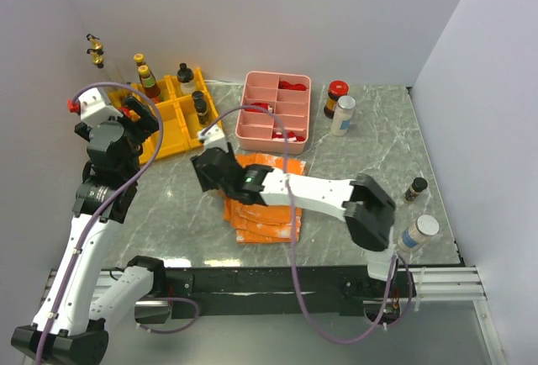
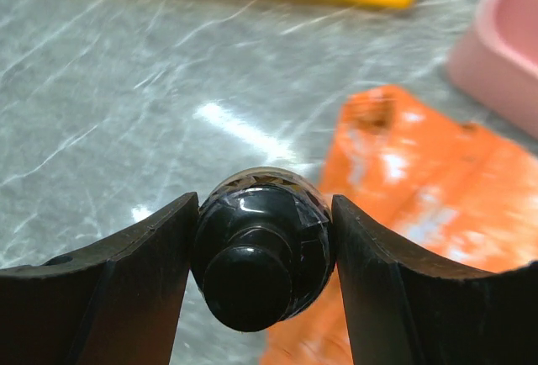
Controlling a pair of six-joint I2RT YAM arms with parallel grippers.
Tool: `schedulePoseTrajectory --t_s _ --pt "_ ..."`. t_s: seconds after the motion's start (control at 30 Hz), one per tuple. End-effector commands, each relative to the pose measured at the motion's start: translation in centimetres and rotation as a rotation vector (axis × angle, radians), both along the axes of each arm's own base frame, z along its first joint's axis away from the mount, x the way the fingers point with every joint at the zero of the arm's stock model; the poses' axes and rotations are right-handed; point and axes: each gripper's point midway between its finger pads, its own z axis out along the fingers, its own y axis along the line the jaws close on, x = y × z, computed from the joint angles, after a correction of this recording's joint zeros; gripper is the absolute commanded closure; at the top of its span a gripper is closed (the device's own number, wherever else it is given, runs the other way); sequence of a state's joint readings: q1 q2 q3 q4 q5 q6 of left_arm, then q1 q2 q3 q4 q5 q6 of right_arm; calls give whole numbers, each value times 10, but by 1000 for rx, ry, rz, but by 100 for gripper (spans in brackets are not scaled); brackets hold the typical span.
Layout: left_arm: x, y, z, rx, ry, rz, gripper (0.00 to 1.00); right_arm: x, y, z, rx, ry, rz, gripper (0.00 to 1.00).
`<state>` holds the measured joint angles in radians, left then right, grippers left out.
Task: Organize the condiment bottles
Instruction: Place the bottle at the center of the board.
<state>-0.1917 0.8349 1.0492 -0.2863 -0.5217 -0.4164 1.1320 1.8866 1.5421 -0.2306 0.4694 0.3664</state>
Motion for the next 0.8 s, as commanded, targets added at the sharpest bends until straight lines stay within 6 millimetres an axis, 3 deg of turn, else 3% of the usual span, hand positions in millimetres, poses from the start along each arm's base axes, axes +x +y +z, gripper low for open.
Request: schedulePoseTrajectory --t_s 0.0,0.13,0.27,0.47,0.6,0.7,0.77 --pt "-1 2 12 -17 -56 12 4 -3 46 32 96 -73 43 54" --pt "0 0 11 -16 -52 6 4 -8 65 6 50 -70 62 49" --pt "0 -1 12 -15 -51 -1 4 -7 69 -6 21 -77 56 34" --pt "4 -5 9 -15 -42 -21 4 -1 73 -23 -29 -74 45 22" --pt "11 -11 0 -24 -10 -48 3 -2 71 -15 -29 -76 36 9" --pt "13 -11 -13 -41 42 -35 4 -5 64 5 -5 -84 42 5" --pt "10 -10 -20 -67 79 -18 4 -10 55 32 34 -97 47 2"
